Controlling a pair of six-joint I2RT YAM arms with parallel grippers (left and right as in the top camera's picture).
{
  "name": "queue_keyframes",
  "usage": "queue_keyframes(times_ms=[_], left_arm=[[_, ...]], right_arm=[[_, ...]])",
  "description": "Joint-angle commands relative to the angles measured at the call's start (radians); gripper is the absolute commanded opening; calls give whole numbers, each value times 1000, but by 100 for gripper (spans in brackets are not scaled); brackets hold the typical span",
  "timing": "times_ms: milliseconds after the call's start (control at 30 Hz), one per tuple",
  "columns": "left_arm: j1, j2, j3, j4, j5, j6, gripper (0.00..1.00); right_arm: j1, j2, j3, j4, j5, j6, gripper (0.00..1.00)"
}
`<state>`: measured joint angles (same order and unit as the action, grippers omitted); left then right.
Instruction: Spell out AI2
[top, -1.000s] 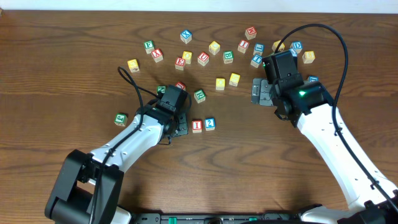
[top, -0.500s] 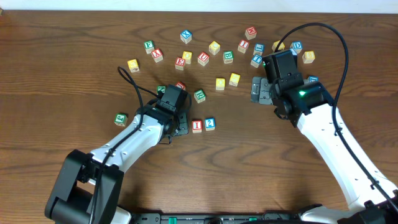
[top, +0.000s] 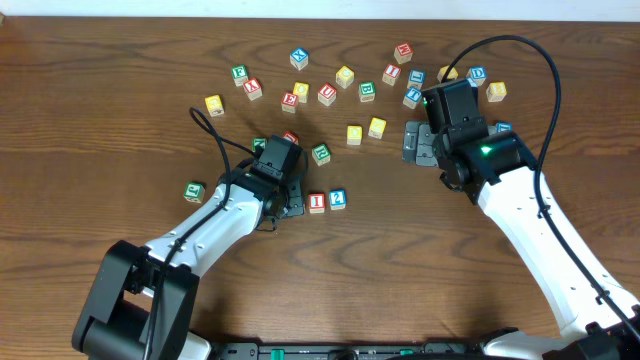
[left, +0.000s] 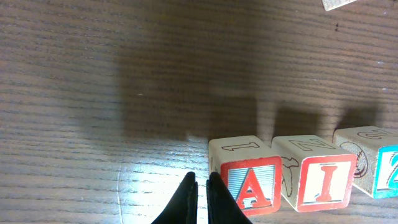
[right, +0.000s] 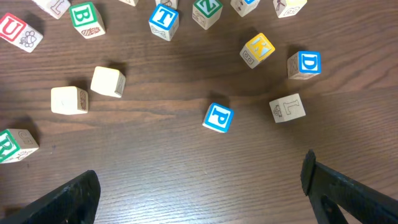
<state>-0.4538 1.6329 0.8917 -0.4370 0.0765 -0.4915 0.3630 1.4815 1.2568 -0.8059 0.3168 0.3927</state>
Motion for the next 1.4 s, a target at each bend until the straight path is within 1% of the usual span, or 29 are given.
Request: queue_keyframes(times_ms=[0, 1367], left_arm=[[-2, 14, -10, 3, 7, 1, 7], [-2, 14, -9, 40, 74, 57, 8]], right_arm=[[-4, -5, 13, 3, 5, -9, 99], [-4, -5, 13, 11, -10, -8, 99]])
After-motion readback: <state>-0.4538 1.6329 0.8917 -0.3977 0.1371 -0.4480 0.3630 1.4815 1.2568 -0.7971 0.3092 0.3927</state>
